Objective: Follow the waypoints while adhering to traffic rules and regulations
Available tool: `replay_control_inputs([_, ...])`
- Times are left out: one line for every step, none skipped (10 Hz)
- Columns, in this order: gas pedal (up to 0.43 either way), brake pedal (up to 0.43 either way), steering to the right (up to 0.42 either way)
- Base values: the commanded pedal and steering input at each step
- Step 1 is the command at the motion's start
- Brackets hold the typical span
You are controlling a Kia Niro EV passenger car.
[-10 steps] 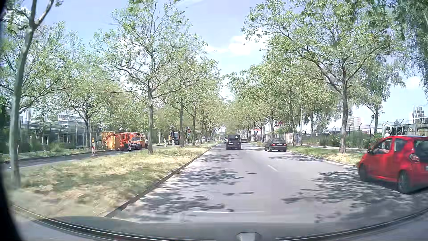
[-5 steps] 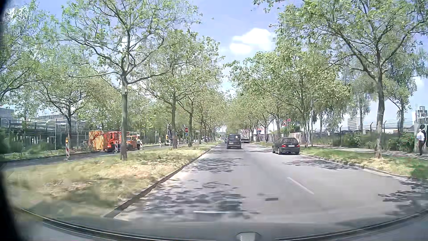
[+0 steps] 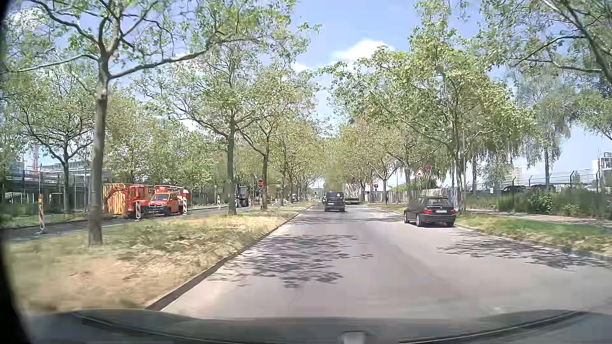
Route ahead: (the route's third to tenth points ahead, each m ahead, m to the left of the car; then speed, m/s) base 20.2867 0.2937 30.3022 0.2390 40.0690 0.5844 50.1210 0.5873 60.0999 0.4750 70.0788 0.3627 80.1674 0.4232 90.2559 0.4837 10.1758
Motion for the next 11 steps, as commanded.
replay_control_inputs([0.22, 0.03, -0.003])
replay_control_inputs([0.22, 0.03, -0.002])
replay_control_inputs([0.22, 0.03, -0.003])
replay_control_inputs([0.22, 0.03, -0.003])
replay_control_inputs([0.22, 0.03, -0.002])
replay_control_inputs([0.22, 0.03, -0.001])
replay_control_inputs([0.22, 0.03, 0.0])
replay_control_inputs([0.22, 0.03, 0.001])
replay_control_inputs([0.22, 0.03, 0.001])
replay_control_inputs([0.22, 0.03, 0.001])
replay_control_inputs([0.209, 0.03, 0.001])
